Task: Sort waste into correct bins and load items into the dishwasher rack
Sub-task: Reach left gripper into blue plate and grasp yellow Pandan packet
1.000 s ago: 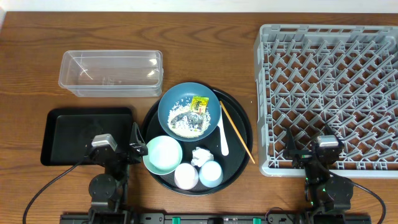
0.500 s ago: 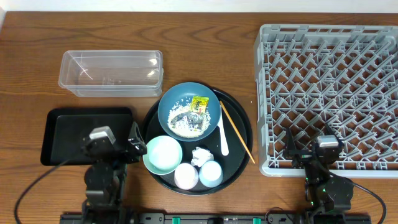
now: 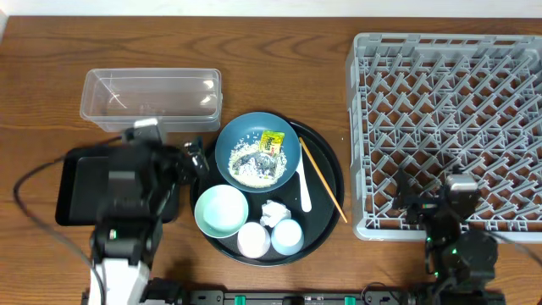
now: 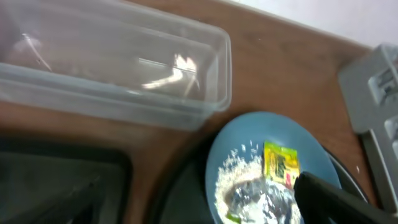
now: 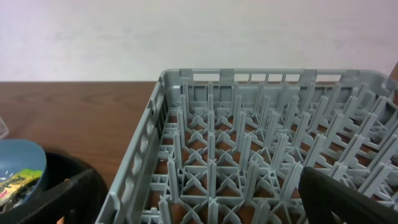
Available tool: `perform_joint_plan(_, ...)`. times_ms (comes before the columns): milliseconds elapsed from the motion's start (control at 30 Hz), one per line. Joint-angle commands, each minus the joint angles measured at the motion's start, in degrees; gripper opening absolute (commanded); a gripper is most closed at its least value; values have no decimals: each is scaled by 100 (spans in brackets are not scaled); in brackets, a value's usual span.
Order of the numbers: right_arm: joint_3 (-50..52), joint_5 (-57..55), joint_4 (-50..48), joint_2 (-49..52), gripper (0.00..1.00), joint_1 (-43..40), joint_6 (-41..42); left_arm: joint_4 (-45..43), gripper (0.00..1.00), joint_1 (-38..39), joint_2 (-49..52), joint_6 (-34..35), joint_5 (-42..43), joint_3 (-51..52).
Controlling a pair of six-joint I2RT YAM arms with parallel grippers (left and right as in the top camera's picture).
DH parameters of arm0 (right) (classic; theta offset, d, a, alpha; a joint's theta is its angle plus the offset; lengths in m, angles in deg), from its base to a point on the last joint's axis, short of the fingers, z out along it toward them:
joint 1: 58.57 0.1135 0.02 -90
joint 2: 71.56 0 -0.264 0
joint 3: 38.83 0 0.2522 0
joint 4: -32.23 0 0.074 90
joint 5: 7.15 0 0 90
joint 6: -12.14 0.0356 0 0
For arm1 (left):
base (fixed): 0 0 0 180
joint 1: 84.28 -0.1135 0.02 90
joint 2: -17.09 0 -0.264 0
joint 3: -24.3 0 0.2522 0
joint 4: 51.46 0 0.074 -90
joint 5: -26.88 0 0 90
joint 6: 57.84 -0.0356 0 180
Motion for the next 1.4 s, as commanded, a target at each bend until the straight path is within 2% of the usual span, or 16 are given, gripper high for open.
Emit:
perform_joint_plan(0, -658, -98, 122, 782, 99, 48, 96, 304, 98, 61, 599, 50, 243, -693)
perform_joint_plan(300, -2723, -98, 1486, 3180, 99, 48, 26, 1224, 98, 986, 2201, -468, 240, -2118)
perform_joint_plan(500, -3322, 63, 1853, 4057, 99, 48, 35, 1766, 98, 1663, 2850, -492, 238, -2422)
perform_joint_plan(633, -3324, 315, 1814, 4269, 99, 48, 35, 1700, 98, 1797, 3176, -490, 240, -2396)
perform_joint_plan(933, -3322, 313, 1849, 4400, 99, 48, 33, 940, 98, 1969, 4133, -337, 262, -2396)
perform_joint_plan(1367, -3322, 315, 1932, 4400, 99, 48, 35, 608, 98, 2640, 5174, -339, 140, -2396)
